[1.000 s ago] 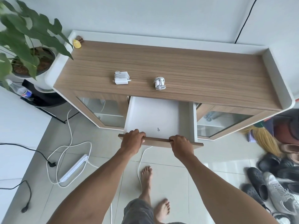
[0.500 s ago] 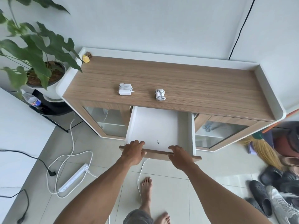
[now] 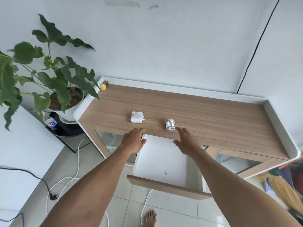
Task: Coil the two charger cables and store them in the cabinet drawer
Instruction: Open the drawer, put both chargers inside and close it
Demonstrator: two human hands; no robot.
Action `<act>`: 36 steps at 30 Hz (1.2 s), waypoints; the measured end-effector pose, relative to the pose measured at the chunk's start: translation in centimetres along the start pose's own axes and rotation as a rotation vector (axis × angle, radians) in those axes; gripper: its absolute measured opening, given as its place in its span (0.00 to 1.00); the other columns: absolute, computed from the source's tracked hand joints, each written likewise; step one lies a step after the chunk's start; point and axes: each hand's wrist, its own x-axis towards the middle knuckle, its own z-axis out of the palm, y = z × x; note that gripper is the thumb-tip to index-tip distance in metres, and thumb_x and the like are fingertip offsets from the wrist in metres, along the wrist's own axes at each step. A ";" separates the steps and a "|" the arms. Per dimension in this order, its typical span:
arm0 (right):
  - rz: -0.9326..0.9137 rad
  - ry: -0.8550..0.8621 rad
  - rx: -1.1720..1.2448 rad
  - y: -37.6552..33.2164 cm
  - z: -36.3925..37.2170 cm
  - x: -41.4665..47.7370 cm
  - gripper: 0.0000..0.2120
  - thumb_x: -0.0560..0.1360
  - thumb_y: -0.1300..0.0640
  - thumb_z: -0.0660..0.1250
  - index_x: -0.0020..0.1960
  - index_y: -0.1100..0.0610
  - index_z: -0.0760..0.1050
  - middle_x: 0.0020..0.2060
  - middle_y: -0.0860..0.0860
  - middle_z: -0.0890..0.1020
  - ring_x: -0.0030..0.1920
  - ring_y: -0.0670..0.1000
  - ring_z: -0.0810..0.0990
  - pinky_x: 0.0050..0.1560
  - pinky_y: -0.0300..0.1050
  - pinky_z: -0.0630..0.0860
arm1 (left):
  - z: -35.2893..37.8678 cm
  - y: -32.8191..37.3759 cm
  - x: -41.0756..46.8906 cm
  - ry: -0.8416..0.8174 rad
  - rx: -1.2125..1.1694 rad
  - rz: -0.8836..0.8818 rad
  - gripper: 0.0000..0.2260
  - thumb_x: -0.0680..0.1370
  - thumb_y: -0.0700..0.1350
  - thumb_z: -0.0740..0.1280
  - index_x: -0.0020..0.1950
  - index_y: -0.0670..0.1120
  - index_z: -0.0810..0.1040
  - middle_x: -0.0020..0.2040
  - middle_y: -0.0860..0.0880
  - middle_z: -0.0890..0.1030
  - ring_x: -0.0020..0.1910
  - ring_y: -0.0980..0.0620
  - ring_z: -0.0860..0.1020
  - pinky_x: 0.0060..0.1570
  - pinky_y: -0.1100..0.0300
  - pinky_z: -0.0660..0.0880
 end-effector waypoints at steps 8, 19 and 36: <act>0.141 -0.050 0.053 -1.5 0.7 5.3 0.35 0.77 0.49 0.65 0.76 0.55 0.51 0.67 0.56 0.65 0.64 0.61 0.73 0.56 0.52 0.72 | -1.1 -2.9 5.6 0.006 -0.005 -0.093 0.26 0.79 0.53 0.63 0.74 0.49 0.59 0.70 0.43 0.66 0.66 0.41 0.71 0.60 0.46 0.72; 0.253 -0.090 0.150 -0.6 4.0 11.6 0.37 0.75 0.55 0.69 0.75 0.58 0.50 0.67 0.59 0.62 0.66 0.62 0.71 0.60 0.52 0.71 | 0.8 -5.3 12.0 0.037 -0.043 -0.243 0.36 0.76 0.58 0.68 0.77 0.50 0.53 0.70 0.42 0.62 0.66 0.41 0.68 0.58 0.47 0.73; 0.090 0.017 -0.002 -0.3 4.9 15.3 0.26 0.74 0.51 0.70 0.68 0.54 0.67 0.63 0.55 0.69 0.57 0.60 0.77 0.47 0.52 0.77 | 1.8 -6.8 16.3 0.038 -0.122 -0.303 0.44 0.71 0.66 0.68 0.78 0.52 0.48 0.70 0.42 0.61 0.65 0.40 0.70 0.55 0.47 0.74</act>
